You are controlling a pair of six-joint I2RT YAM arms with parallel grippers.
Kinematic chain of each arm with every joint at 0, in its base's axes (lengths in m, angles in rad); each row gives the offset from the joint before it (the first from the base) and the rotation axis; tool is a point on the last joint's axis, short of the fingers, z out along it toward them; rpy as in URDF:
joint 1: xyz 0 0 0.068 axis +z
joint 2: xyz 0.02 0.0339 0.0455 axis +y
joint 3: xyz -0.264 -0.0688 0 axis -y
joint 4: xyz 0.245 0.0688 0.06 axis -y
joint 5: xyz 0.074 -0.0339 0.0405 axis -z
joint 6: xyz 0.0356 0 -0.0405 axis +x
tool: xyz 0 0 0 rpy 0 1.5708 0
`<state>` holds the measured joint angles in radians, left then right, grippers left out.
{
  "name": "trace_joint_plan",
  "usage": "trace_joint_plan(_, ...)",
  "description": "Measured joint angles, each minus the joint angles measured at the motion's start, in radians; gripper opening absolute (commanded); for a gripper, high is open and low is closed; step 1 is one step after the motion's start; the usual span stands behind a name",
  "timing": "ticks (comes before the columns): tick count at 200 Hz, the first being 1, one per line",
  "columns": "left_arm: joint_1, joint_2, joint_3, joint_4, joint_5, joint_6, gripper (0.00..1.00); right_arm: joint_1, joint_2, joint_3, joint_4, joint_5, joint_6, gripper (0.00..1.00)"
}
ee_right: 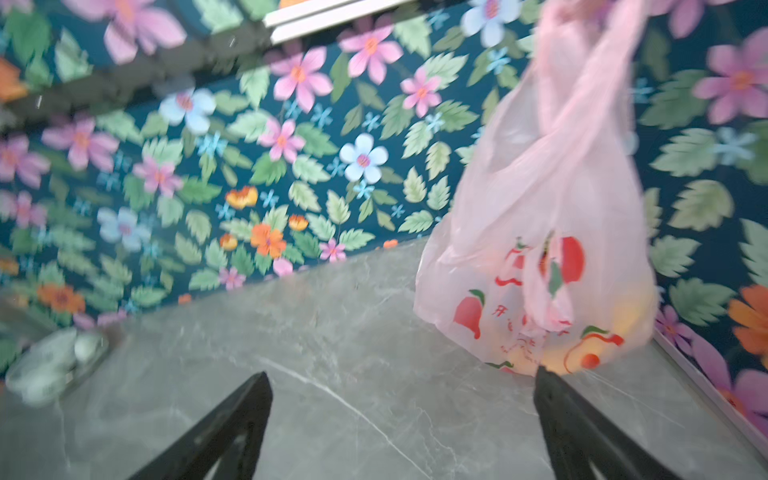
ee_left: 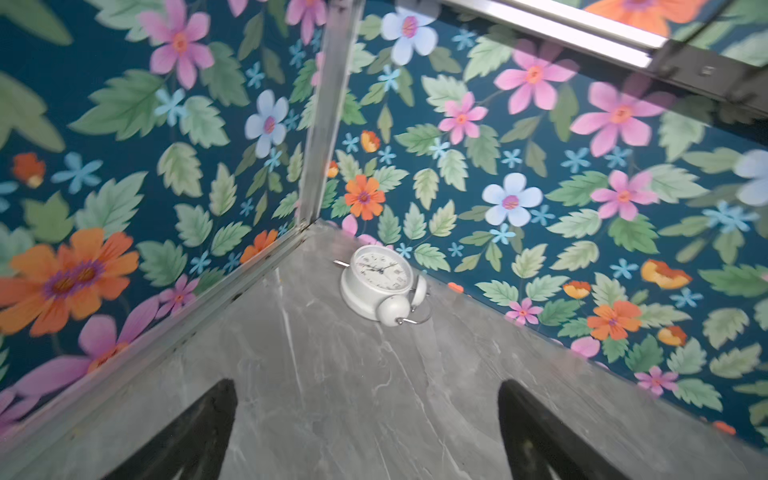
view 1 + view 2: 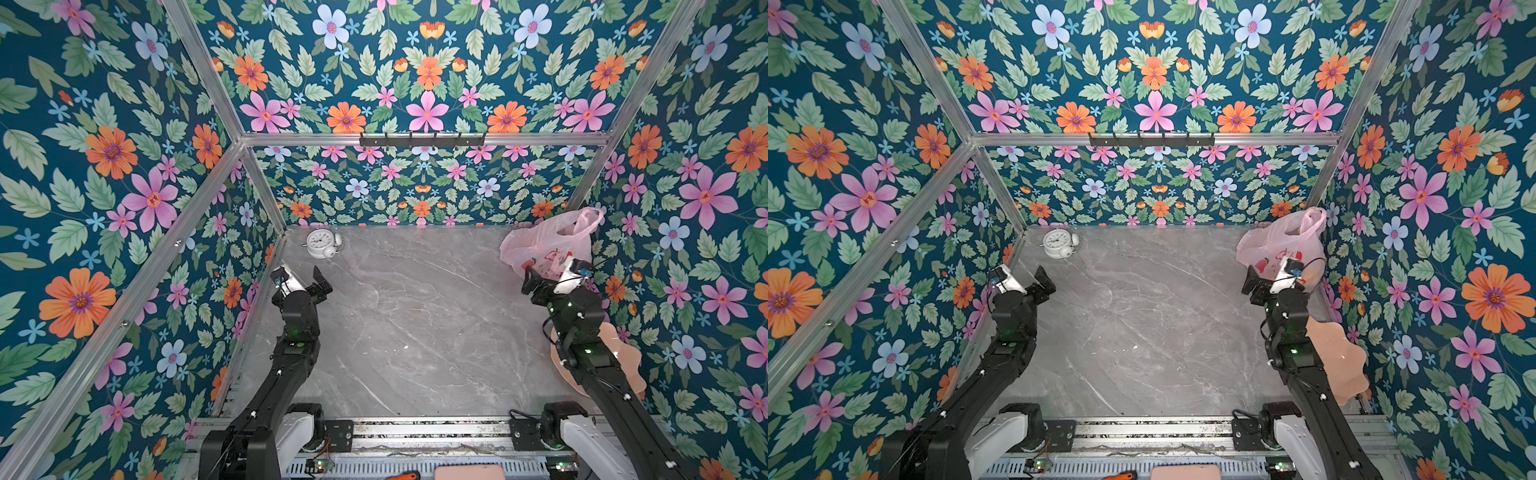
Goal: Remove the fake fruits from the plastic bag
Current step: 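Reach the right gripper to the pink bag handles and grasp them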
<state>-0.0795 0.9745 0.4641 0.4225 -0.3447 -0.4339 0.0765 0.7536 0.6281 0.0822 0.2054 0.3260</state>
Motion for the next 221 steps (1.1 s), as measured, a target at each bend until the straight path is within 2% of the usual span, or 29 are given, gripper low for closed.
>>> trace_joint_plan(29, 0.001, -0.019, 0.002, -0.164, -0.005, -0.089, 1.0, -0.021, -0.002, 0.108, -0.167, 0.058, 0.082, 0.99)
trace_joint_plan(69, -0.011, 0.019, -0.054, -0.169, 0.194, -0.084, 1.0, -0.031, 0.078, 0.113, -0.194, 0.107, 0.091, 0.99)
trace_joint_plan(95, -0.02, 0.05, -0.114, -0.132, 0.277, -0.077, 1.0, -0.059, 0.19, 0.111, -0.09, 0.177, 0.057, 0.97)
trace_joint_plan(127, -0.044, 0.036, -0.128, -0.056, 0.323, -0.055, 1.0, -0.1, 0.326, 0.11, 0.098, 0.223, -0.008, 0.95)
trace_joint_plan(177, -0.064, 0.011, -0.163, 0.008, 0.327, -0.033, 1.0, -0.117, 0.504, 0.138, 0.393, 0.232, -0.134, 0.93)
trace_joint_plan(221, -0.071, 0.015, -0.18, 0.043, 0.327, -0.026, 1.0, -0.137, 0.645, 0.177, 0.568, 0.245, -0.208, 0.91)
